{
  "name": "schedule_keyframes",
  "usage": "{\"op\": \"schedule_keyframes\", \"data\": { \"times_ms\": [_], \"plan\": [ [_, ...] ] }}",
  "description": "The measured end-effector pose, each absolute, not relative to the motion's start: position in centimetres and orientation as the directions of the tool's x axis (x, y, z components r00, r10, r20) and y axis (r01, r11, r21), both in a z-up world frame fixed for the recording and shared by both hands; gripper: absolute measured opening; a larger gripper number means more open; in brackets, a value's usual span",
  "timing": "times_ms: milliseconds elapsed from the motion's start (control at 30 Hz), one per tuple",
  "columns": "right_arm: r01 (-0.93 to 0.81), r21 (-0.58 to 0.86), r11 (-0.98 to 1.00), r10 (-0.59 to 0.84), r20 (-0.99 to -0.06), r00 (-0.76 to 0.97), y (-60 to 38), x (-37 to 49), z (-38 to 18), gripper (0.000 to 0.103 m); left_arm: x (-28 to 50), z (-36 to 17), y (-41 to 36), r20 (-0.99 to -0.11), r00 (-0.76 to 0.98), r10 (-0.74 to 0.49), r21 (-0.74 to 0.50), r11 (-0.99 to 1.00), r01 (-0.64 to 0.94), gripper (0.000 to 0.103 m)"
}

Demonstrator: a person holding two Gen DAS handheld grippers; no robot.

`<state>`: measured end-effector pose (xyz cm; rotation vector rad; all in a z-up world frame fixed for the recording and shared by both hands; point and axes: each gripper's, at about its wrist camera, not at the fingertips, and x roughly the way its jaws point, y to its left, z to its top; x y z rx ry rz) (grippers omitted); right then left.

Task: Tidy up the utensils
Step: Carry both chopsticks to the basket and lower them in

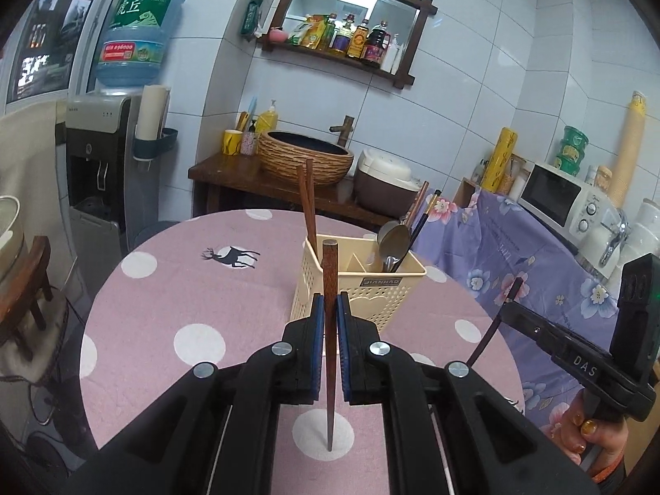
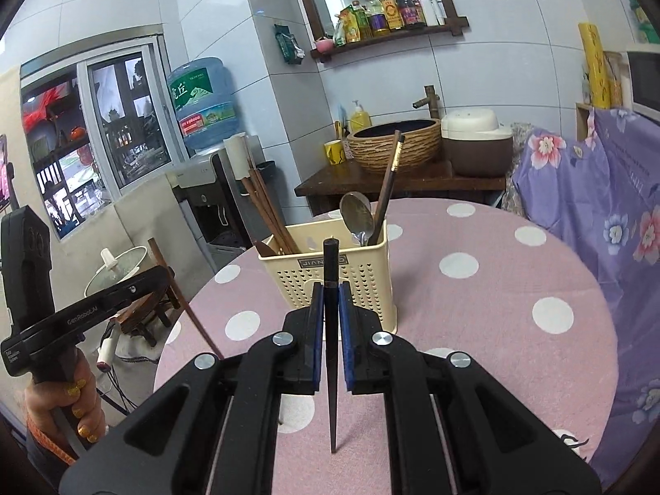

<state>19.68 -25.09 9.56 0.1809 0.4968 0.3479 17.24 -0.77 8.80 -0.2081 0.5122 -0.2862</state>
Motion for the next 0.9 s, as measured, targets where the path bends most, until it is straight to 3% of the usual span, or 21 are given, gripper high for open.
{"op": "schedule_keyframes", "data": {
  "times_ms": [500,900],
  "plan": [
    [-0.297,0.247,0.922,0.378,-0.42,0.825,-24.9,20.0,10.7,0.008,17.4,10.5,-0.9,-0.425,0.84,-0.336,-0.265,0.934,0.24,0.007],
    [-0.317,0.244,0.917,0.381,-0.298,0.875,-25.2,24.8,23.3,0.008,20.5,22.9,-2.4,-0.276,0.895,-0.349,-0.215,0.93,0.296,0.007]
  ]
}}
